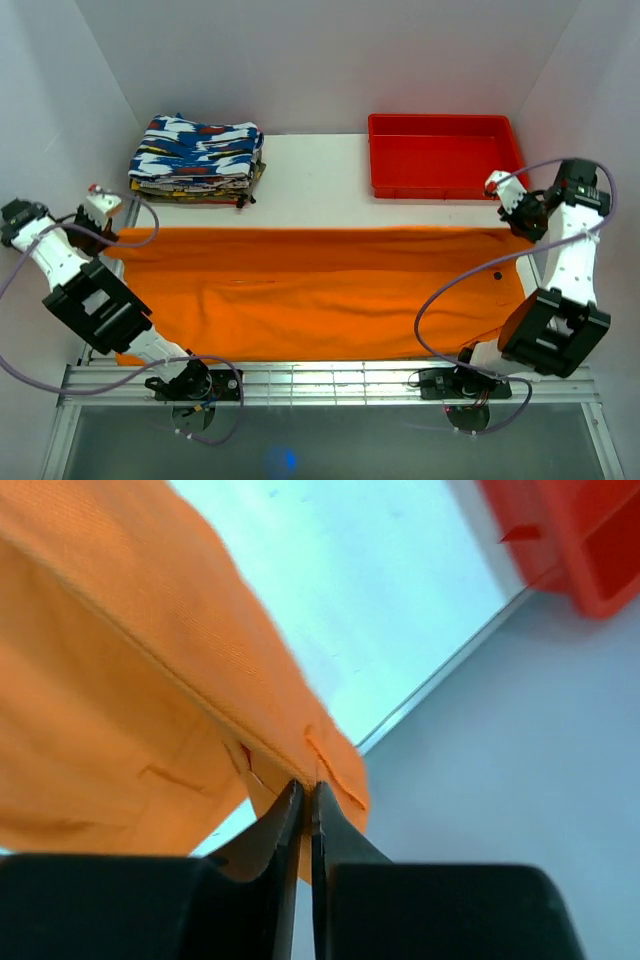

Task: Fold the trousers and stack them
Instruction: Fold the trousers

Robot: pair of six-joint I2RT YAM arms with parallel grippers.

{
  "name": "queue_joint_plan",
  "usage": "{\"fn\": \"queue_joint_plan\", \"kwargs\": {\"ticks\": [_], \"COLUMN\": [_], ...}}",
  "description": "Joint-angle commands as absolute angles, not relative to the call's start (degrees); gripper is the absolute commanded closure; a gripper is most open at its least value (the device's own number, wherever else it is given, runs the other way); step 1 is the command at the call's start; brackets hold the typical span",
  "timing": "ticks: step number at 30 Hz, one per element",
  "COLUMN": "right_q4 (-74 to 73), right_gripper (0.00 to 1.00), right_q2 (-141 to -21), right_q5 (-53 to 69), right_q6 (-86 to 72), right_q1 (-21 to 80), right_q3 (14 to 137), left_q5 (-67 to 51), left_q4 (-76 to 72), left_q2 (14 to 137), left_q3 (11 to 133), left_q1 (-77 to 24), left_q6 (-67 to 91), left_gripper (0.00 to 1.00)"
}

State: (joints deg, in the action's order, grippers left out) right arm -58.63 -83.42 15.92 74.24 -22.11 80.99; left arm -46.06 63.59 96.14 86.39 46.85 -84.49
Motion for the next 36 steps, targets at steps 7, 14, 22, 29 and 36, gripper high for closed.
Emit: {"fn": "queue_joint_plan", "kwargs": {"ticks": [7,14,22,29,36], "right_q4": [-62.1,-51.4,-48.1,-46.4,-48.4], "right_gripper": [0.92,0.92,0.92,0.92,0.92], "right_q2": [-63.8,-68.5,-78.1,-86.5,-96.8], "right_q5": [12.0,8.7,7.2,6.4,7.2], "right_q6": [114.7,109.6,96.6,86.8,78.3], "right_q1": [-40.9,-41.7,-36.2,-29.5,-23.6], "right_q3": [49.2,39.7,44.9,52.7,67.8], "left_q5": [-31.9,-22.7,-22.0,-20.9,-19.9], "left_q4": [78.3,58.1,50.6,52.2,52.7], "left_q2": [88.5,90.0,95.5,105.9,112.3], "left_q3": [61.8,49.7,55.1,70.2,83.0], "left_q1": [67.9,66.0,54.0,46.2,40.7], "left_q6": [-117.2,-105.0,-82.3,-68.0,-58.5], "left_gripper": [1.00,1.00,1.00,1.00,1.00]}}
